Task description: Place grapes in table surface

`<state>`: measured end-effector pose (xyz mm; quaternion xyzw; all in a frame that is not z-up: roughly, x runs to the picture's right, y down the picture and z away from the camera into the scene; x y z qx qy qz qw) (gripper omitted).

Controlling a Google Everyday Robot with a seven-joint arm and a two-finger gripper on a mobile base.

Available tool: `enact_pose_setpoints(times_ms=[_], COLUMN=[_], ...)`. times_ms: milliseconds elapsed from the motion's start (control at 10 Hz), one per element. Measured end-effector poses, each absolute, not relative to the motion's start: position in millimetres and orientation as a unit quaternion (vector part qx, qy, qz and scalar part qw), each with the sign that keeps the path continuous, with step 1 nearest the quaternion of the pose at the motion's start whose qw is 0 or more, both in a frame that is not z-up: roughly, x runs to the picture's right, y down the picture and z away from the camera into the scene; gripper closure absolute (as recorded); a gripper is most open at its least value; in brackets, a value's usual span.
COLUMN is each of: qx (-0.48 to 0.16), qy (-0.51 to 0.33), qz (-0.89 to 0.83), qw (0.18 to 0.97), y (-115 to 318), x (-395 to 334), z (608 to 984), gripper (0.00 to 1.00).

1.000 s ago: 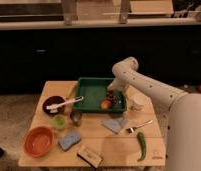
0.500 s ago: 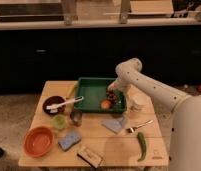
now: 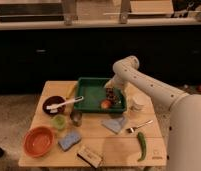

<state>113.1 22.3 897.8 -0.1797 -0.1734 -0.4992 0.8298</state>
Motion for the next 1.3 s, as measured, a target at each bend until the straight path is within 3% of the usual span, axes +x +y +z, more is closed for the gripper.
enact_pose_setpoints(times_ms=[600, 1300], qx=[-0.168, -0.196], qy=[-0.201, -0.244], qz=[-0.530, -0.516], qw=[0.807, 0.797], y=[11, 22], x=[81, 79], z=[913, 964], gripper=[0.20, 0.20])
